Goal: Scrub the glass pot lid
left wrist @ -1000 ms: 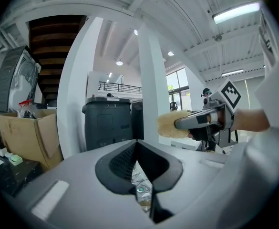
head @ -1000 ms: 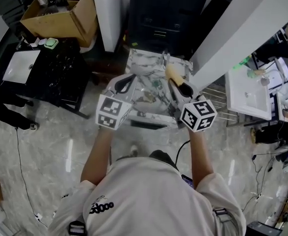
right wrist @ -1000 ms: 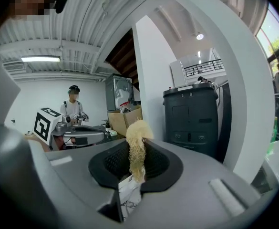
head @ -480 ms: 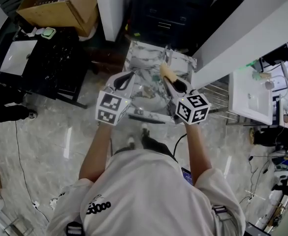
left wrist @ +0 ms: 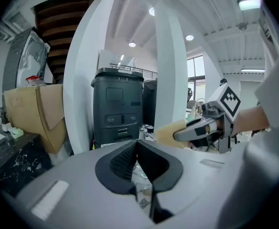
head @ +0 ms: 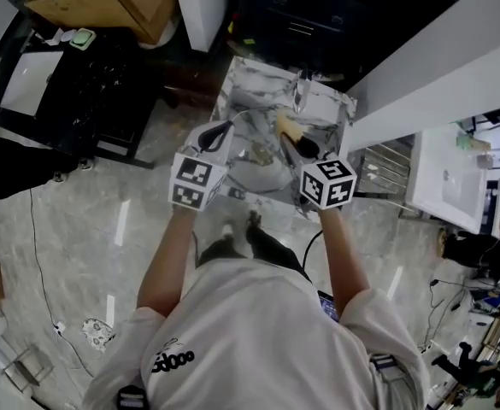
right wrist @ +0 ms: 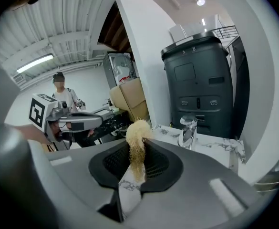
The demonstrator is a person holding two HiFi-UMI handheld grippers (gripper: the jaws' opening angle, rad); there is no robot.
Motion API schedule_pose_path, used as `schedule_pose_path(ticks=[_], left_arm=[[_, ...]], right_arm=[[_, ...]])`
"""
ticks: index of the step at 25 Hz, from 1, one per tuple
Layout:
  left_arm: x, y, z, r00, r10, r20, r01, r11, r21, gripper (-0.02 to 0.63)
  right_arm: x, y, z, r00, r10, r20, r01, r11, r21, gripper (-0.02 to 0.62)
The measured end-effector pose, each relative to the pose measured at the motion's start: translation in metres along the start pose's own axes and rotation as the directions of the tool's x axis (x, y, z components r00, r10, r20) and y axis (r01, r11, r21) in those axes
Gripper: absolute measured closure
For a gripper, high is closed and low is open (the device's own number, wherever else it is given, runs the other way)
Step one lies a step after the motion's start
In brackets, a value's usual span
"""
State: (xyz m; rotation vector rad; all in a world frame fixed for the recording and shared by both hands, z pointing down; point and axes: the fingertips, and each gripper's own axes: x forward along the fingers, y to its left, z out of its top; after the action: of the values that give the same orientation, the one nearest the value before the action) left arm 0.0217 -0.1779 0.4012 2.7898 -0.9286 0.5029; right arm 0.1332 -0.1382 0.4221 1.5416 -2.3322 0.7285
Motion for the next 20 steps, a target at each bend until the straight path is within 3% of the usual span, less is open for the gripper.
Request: schedule_pose_path(ticks=[8,20], left_arm=[[0.039,0.015,-0.030,0.997,0.077,0.000,-0.077,0.991,-0.109,0.595],[0.069,0.030,-0.077,0.985,0.147,-0.093,-0.158,0.979,-0.130,0.595]], right_arm=[[0.046,-0.036,-0.041,0.992,0.057,-0.113,-0.056,0.998,0.015,0.541],[0.114,-0.081,-0.099,0.967,0.039,-0.250,-0.041,0.999,-0.002,0.541]])
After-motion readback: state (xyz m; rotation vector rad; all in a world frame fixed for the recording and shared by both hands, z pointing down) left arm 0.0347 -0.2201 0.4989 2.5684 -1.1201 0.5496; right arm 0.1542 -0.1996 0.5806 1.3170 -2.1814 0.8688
